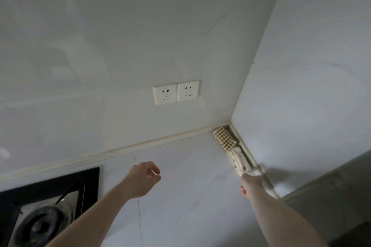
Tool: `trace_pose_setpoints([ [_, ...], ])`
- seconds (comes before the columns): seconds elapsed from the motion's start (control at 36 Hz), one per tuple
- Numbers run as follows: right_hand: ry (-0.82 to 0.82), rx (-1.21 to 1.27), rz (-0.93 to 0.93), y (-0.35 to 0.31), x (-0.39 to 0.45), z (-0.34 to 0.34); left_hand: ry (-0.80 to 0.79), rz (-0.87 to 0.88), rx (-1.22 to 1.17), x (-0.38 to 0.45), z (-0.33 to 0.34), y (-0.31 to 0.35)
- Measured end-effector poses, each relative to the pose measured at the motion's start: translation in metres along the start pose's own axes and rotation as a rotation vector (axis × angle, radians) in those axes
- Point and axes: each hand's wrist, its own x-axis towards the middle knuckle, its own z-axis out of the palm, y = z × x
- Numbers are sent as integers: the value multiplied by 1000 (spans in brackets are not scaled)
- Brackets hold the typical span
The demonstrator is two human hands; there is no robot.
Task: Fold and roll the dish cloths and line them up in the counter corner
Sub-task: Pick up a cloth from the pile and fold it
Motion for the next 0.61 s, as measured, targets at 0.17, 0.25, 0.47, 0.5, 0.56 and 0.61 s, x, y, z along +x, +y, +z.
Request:
trace_pose_setpoints([
  [0.17,115,-530,-176,48,-26,52,25,-59,-35,-23,-2,-28],
  [0.25,10,-823,-402,73,-62,84,33,-100,-63,-44,-5,-48],
  [0.47,-653,-1136,-656,103,-171,203,104,-272,-69,-131,-25,-130],
  [0.5,-718,-1155,-696,104,-190,215,124,-295,-78,-146,-28,-144],
  [0.56,-814,-1172,-785,109,-232,234,165,-345,-92,-178,-33,-169],
  [0.61,-881,-1144,-860,117,-269,251,207,-383,-97,-212,-38,-197],
])
